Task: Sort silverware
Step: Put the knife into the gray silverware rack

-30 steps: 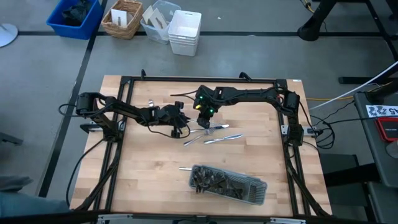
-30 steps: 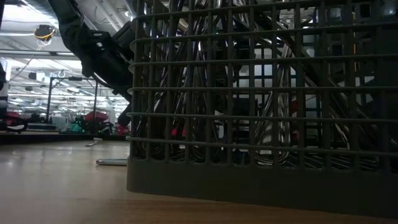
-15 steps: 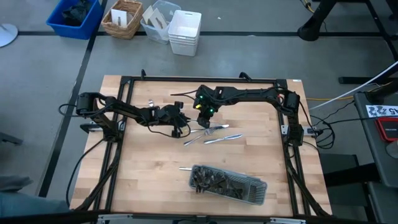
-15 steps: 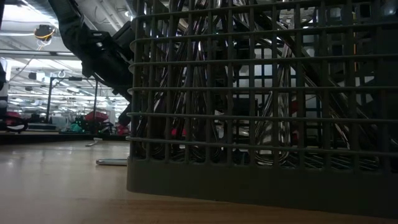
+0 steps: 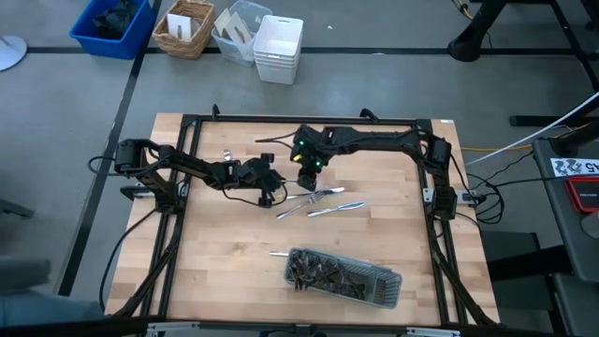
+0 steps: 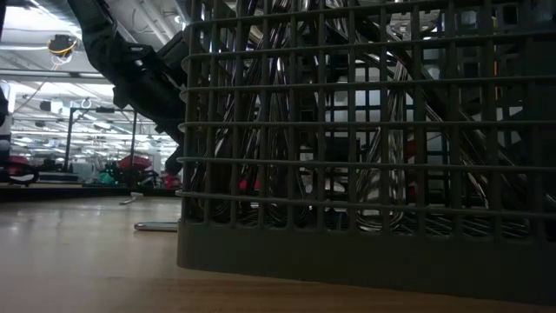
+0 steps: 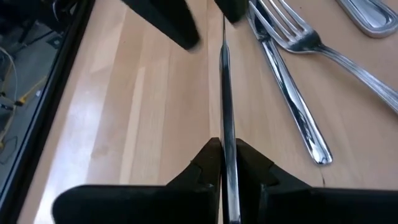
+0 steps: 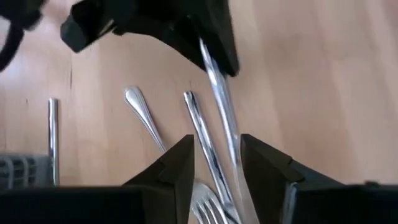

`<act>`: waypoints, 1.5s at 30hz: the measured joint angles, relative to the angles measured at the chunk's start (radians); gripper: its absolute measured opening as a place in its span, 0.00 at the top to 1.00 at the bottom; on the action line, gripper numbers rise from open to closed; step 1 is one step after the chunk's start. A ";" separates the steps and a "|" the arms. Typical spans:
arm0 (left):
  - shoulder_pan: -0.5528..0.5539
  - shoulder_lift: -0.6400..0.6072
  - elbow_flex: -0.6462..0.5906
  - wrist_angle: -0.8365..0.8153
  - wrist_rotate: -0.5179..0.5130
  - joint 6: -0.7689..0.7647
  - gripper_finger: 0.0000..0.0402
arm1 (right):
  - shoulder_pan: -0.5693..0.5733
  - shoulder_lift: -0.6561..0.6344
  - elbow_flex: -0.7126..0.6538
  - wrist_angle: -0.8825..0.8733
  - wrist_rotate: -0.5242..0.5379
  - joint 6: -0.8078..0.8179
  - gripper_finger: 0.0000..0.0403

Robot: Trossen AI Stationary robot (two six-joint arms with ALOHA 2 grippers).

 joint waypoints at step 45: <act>-0.033 -0.178 0.000 0.345 0.164 -0.421 0.97 | -0.001 -0.896 -0.653 0.192 0.239 -0.141 0.67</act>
